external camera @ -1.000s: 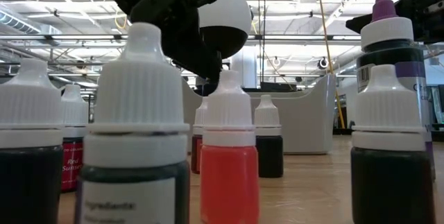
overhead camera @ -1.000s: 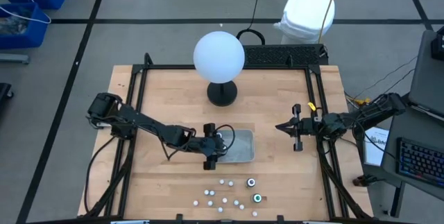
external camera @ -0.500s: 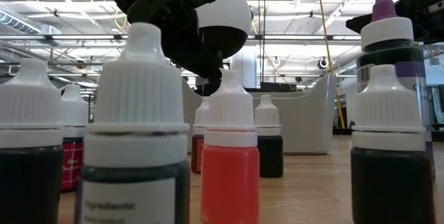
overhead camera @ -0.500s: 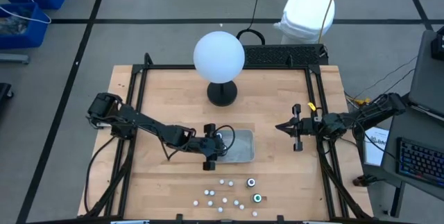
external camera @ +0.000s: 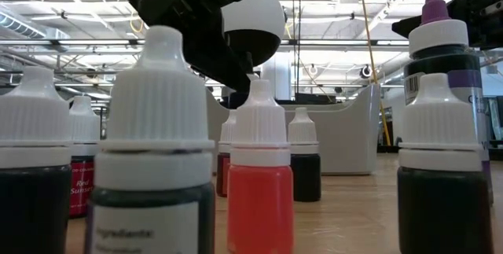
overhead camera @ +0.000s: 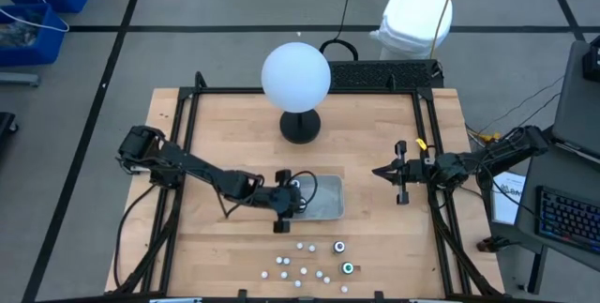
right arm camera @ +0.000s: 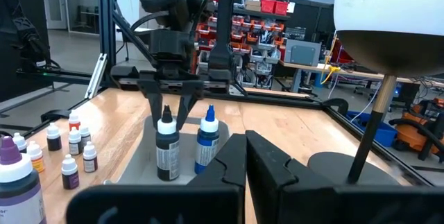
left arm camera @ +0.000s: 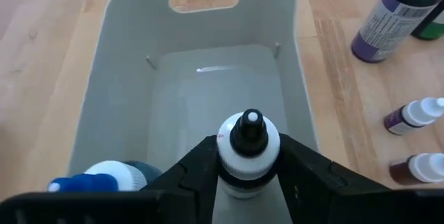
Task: Pick & Place food coloring
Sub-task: Put the large black food coloring bottle into the gray bin
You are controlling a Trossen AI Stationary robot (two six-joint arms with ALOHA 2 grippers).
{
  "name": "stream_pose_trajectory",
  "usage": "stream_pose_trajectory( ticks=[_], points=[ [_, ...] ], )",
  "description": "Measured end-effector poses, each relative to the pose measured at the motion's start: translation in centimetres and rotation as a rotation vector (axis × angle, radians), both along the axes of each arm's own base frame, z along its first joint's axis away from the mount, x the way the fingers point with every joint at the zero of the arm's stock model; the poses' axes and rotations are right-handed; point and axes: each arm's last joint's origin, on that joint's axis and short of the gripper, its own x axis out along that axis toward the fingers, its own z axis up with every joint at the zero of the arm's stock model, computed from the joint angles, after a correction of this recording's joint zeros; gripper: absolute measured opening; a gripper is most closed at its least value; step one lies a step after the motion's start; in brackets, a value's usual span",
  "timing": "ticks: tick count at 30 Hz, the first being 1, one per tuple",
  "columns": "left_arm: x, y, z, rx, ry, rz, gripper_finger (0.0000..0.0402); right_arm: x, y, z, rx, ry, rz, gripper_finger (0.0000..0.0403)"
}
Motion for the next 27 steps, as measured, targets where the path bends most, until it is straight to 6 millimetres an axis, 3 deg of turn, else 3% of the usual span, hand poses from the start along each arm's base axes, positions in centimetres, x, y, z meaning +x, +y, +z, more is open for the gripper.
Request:
stream_pose_trajectory(
  ticks=[7, 27],
  points=[
    [-0.2, -0.6, 0.0, -0.011, 0.003, -0.005, 0.0124, 0.0, 0.0, 0.0, 0.000, 0.000, 0.000, 0.0000],
    [-2.0, -1.0, 1.2, 0.019, 0.052, 0.078, 0.0139, 0.0, 0.0, 0.0, 0.000, 0.003, -0.002, 0.0000]
  ],
)
